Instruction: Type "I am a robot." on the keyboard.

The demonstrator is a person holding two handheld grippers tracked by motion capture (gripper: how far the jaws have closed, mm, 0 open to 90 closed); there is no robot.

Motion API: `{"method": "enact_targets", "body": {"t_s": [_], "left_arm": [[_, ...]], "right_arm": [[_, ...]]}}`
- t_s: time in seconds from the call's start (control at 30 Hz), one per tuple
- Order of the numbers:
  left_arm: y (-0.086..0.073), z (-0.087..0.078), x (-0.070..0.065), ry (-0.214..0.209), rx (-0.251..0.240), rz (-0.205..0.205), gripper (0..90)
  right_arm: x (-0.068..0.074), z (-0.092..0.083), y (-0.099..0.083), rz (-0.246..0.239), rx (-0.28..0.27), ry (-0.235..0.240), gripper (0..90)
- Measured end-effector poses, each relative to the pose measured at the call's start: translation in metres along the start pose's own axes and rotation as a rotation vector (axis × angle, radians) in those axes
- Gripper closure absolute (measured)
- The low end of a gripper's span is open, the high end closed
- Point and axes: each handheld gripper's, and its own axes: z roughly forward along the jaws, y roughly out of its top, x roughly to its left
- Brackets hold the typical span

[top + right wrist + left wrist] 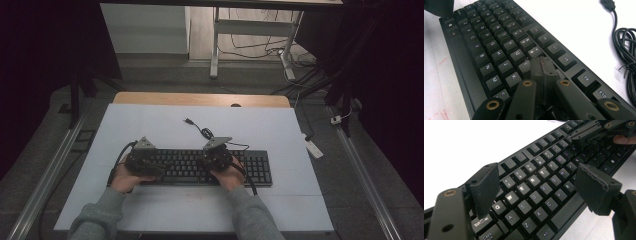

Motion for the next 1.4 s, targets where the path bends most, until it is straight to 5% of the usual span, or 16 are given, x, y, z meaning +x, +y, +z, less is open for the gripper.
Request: {"method": "enact_targets", "body": {"t_s": [0.4,0.67,1.0,1.4], "left_arm": [[0.0,0.001,0.0,0.0,0.005,0.008,20.8],[0.0,0.0,0.0,0.002,-0.002,0.007,20.6],[0.0,0.0,0.0,0.01,-0.006,0.006,20.7],[0.0,0.001,0.0,0.015,-0.005,0.009,20.7]], "right_arm": [[-0.001,0.005,-0.001,0.004,0.024,-0.001,89.5],[0.001,-0.004,0.0,-0.002,-0.029,0.007,89.3],[0.001,-0.031,-0.006,0.005,-0.11,-0.012,65.2],[0.004,-0.064,-0.027,-0.017,-0.129,-0.03,48.1]]}}
